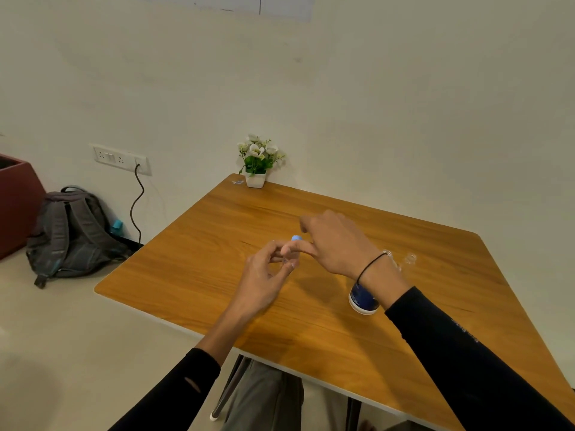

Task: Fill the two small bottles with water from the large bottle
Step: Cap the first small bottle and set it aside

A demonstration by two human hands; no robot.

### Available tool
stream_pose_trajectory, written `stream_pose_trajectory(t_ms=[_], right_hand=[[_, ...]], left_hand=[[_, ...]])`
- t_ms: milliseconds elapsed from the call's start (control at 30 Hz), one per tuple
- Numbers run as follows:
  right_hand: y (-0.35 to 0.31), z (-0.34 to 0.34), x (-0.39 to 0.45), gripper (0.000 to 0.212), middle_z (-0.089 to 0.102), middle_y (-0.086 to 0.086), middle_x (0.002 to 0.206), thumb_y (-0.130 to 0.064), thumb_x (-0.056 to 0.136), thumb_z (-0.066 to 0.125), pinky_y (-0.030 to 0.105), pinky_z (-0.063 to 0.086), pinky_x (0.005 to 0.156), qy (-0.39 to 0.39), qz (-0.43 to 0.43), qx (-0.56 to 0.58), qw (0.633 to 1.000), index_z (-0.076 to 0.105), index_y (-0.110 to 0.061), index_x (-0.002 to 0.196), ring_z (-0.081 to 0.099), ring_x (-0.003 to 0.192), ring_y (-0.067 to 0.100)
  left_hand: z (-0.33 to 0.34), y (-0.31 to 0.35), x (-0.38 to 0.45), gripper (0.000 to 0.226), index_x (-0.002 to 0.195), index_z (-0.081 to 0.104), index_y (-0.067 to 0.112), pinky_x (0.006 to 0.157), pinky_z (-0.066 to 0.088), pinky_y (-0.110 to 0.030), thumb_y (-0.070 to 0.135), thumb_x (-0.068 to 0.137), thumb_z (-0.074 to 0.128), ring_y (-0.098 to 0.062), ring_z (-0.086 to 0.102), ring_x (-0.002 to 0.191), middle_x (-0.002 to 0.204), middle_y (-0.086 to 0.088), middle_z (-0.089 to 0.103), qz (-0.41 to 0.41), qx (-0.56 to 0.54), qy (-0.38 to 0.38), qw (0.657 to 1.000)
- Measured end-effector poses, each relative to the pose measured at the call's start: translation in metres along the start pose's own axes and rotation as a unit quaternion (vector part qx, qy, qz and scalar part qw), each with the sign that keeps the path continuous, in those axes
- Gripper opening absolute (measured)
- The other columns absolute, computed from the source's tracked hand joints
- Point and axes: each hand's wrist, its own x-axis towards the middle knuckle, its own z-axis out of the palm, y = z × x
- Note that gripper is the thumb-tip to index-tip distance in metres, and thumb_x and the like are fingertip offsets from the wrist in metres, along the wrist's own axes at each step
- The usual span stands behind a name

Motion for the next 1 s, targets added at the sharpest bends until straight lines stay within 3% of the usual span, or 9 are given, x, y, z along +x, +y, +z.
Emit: stream_pose_trajectory(t_ms=[67,167,300,367,467,700,867,933,1000], right_hand=[[0.001,-0.004,-0.002,0.037,0.059,-0.012,0.095,-0.045,0.1,0.065,0.032,0.051,0.065,-0.025,-0.024,0.099,0.994,0.052,-0.028,0.13,0.06,0.081,0.014],[-0.002,-0.002,-0.002,0.007,0.058,-0.007,0.085,-0.027,0.105,0.06,0.029,0.04,0.054,-0.06,-0.038,0.077,0.994,0.054,-0.026,0.107,0.057,0.072,0.018],[-0.001,-0.001,-0.003,0.037,0.045,-0.006,0.073,-0.058,0.103,0.051,0.031,0.037,0.05,-0.003,-0.005,-0.001,1.0,0.05,-0.022,0.096,0.049,0.063,0.017],[0.0,-0.004,-0.004,0.021,0.054,-0.01,0.079,-0.042,0.102,0.063,0.028,0.04,0.053,-0.031,-0.031,0.071,0.997,0.05,-0.027,0.109,0.054,0.067,0.013],[0.002,-0.002,-0.003,0.029,0.059,-0.007,0.081,-0.007,0.098,0.065,0.024,0.031,0.051,-0.058,-0.051,0.049,0.996,0.049,-0.029,0.105,0.056,0.066,0.013],[0.009,-0.012,0.0,0.044,0.044,-0.011,0.069,-0.015,0.103,0.061,0.026,0.028,0.048,-0.015,-0.071,-0.019,0.997,0.024,-0.038,0.096,0.046,0.056,0.011],[0.039,-0.04,0.003,0.012,0.064,0.002,0.079,-0.013,0.101,0.06,0.047,0.052,0.06,0.002,0.006,0.099,0.995,0.052,-0.02,0.095,0.062,0.066,0.026],[0.06,-0.052,-0.002,0.006,0.067,0.006,0.08,-0.014,0.097,0.066,0.048,0.055,0.071,0.028,0.033,0.124,0.991,0.06,-0.014,0.1,0.065,0.073,0.028],[0.087,-0.06,-0.009,0.01,0.068,0.005,0.081,-0.016,0.093,0.068,0.048,0.055,0.075,0.05,0.064,0.12,0.989,0.063,-0.012,0.101,0.064,0.078,0.028]], left_hand=[[-0.001,0.002,0.0,0.029,0.132,0.07,0.023,0.091,0.066,-0.05,0.024,0.103,0.076,-0.009,0.073,0.112,0.117,0.016,0.076,-0.009,-0.004,0.0,1.0],[-0.001,0.004,0.001,0.03,0.131,0.07,0.02,0.092,0.065,-0.05,0.026,0.102,0.076,-0.009,0.072,0.112,0.117,0.015,0.076,-0.01,-0.004,-0.003,1.0],[0.001,0.006,0.0,0.026,0.129,0.071,0.019,0.094,0.065,-0.049,0.019,0.103,0.075,-0.009,0.072,0.112,0.114,0.012,0.076,-0.001,0.0,-0.005,1.0],[0.001,0.008,0.002,0.027,0.13,0.071,0.02,0.094,0.065,-0.05,0.021,0.103,0.075,-0.01,0.072,0.112,0.116,0.011,0.076,-0.006,-0.005,-0.006,1.0],[0.002,0.01,0.003,0.03,0.13,0.07,0.019,0.094,0.065,-0.051,0.022,0.101,0.076,-0.007,0.071,0.109,0.115,0.012,0.075,-0.008,-0.007,-0.01,1.0],[0.009,0.023,0.019,0.029,0.126,0.071,0.01,0.099,0.062,-0.048,0.021,0.1,0.077,-0.017,0.072,0.11,0.117,0.0,0.075,0.0,-0.01,0.008,1.0],[0.031,0.036,0.051,0.046,0.145,0.063,0.01,0.105,0.059,-0.037,0.023,0.103,0.074,-0.019,0.067,0.127,0.136,-0.003,0.071,0.017,-0.029,-0.022,0.999],[0.044,0.039,0.057,0.053,0.153,0.057,0.016,0.095,0.059,-0.021,0.025,0.103,0.074,-0.01,0.064,0.13,0.146,0.001,0.066,0.011,-0.056,-0.04,0.998],[0.058,0.037,0.056,0.051,0.151,0.058,0.022,0.089,0.062,-0.026,0.026,0.103,0.074,-0.004,0.065,0.125,0.14,0.005,0.067,0.0,-0.073,-0.045,0.996]])
